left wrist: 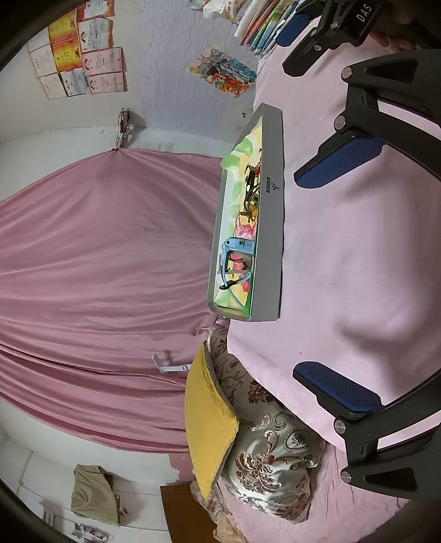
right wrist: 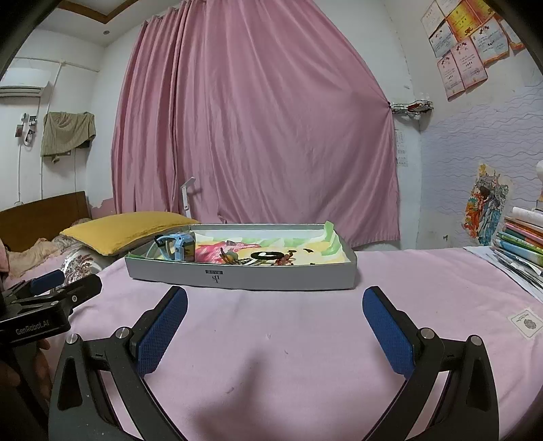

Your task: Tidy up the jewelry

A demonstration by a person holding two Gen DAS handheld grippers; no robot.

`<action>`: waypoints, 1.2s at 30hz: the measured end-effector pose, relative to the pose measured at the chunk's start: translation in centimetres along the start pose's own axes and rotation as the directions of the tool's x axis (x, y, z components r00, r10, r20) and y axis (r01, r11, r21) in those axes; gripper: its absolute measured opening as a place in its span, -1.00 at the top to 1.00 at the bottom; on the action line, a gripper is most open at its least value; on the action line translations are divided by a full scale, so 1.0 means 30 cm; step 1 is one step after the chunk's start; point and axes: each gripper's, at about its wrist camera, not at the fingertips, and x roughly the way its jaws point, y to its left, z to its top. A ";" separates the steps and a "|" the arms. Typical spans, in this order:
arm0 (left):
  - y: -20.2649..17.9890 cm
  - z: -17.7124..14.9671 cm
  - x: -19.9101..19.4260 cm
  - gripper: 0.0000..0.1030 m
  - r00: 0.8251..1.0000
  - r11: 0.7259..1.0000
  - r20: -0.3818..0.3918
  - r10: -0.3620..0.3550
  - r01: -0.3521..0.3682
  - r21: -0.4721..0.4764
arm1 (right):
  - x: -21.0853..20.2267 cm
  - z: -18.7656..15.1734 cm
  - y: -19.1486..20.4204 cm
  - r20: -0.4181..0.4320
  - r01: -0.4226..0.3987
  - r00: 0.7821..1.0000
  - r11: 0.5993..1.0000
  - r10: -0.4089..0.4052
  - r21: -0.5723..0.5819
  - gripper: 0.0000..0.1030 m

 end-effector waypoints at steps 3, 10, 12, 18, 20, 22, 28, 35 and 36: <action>0.000 0.000 0.001 -0.99 1.000 1.000 -0.001 -0.001 0.001 -0.001 | 0.001 0.000 -0.001 -0.001 -0.002 1.000 1.000 0.002 0.001 -0.97; 0.001 0.000 0.001 -0.99 1.000 1.000 -0.001 -0.001 0.001 -0.001 | 0.006 -0.001 0.001 -0.006 -0.007 1.000 1.000 0.007 0.004 -0.97; 0.001 0.000 0.001 -0.99 1.000 1.000 -0.001 -0.002 0.002 -0.003 | 0.006 0.000 0.001 -0.006 -0.007 1.000 1.000 0.007 0.004 -0.97; 0.000 0.000 0.002 -0.99 1.000 1.000 0.000 -0.002 0.002 -0.003 | 0.006 0.001 0.003 -0.006 -0.007 1.000 1.000 0.007 0.004 -0.97; -0.001 0.000 0.004 -0.99 1.000 1.000 -0.001 -0.004 0.004 -0.004 | 0.007 0.000 0.004 -0.007 -0.007 1.000 1.000 0.007 0.004 -0.97; -0.002 0.000 0.002 -0.99 1.000 1.000 -0.002 -0.004 0.004 -0.004 | 0.006 0.001 0.003 -0.007 -0.007 1.000 1.000 0.007 0.004 -0.97; -0.004 -0.002 0.003 -0.99 1.000 1.000 -0.001 -0.005 0.005 -0.006 | 0.007 -0.003 0.006 -0.007 -0.009 1.000 1.000 0.009 0.004 -0.97; -0.004 -0.002 0.003 -0.99 1.000 1.000 0.000 -0.004 0.004 -0.005 | 0.005 -0.005 0.008 -0.006 -0.009 1.000 1.000 0.009 0.005 -0.97; -0.002 -0.002 0.001 -0.99 1.000 1.000 -0.001 -0.004 0.004 -0.005 | 0.005 -0.003 0.007 -0.007 -0.009 1.000 1.000 0.009 0.005 -0.97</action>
